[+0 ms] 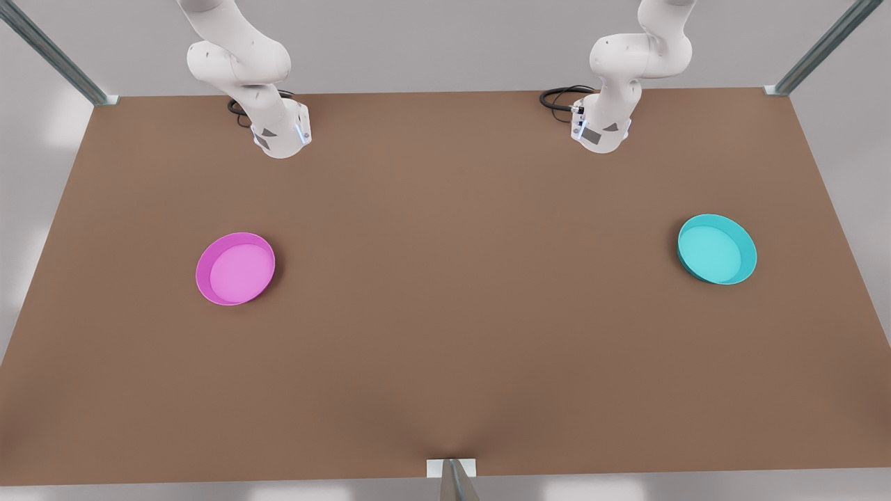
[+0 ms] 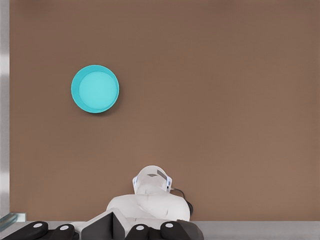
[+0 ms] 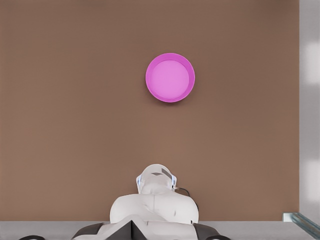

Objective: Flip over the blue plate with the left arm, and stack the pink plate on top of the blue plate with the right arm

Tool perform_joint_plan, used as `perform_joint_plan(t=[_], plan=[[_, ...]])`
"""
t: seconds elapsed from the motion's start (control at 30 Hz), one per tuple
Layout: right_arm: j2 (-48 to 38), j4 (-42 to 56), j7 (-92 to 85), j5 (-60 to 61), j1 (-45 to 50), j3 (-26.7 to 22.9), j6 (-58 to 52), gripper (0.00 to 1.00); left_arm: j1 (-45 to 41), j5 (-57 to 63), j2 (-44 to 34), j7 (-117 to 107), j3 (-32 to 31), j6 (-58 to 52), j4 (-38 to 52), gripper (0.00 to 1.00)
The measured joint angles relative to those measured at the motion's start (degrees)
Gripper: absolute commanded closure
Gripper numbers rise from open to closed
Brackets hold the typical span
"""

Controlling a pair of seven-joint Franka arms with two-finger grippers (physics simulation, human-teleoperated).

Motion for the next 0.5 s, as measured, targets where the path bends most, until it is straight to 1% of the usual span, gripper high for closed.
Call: perform_joint_plan(t=[0.03,0.07,0.1,0.13,0.17,0.2,0.23,0.27,0.33,0.4,0.5], plan=[[-0.2,-5.8,-1.8,0.5,0.0,-0.6,5.9,0.0,-6.8,-1.7,-10.5,-2.3,14.9,5.8,-13.2,0.0],[2.2,-3.4,-1.8,0.6,-1.3,-0.7,8.1,0.0,-23.0,-4.0,-15.8,10.9,35.1,4.5,-17.6,0.0],[4.2,-2.3,-1.9,0.7,-3.0,-0.8,10.4,0.0,-31.0,-6.0,-15.4,17.6,44.9,2.3,-15.5,0.0],[4.4,-2.1,-2.0,0.8,-5.4,-0.8,11.1,0.0,-31.2,-7.2,-15.0,17.9,42.0,2.3,-13.7,0.0],[5.3,-1.1,-2.2,1.0,-8.6,-0.8,11.2,0.0,-35.8,-7.7,-11.8,18.2,39.8,1.7,-11.9,0.0],[9.1,2.8,-2.3,1.4,-12.3,-0.8,10.8,0.0,-41.3,-7.8,-4.8,18.3,38.5,-1.8,-4.2,0.0],[15.5,10.3,-2.3,1.5,-14.5,-0.9,10.6,0.0,-44.4,-7.2,0.1,19.3,39.2,-5.7,2.7,0.0],[19.2,15.9,-2.3,1.4,-13.2,-0.7,9.3,0.0,-42.0,-6.4,2.5,19.5,41.7,-6.6,5.8,0.0],[19.4,16.1,-2.6,1.3,-13.5,-0.7,9.0,0.0,-43.2,-5.4,3.7,19.9,42.1,-6.1,6.1,0.0],[19.4,16.0,-2.5,1.4,-13.4,-0.6,9.0,0.0,-42.6,-4.6,3.6,24.0,42.1,-6.0,6.1,0.0],[19.3,16.0,-2.4,1.3,-13.1,-0.6,8.8,0.0,-42.4,-4.0,2.6,24.5,41.7,-4.5,6.0,0.0]])
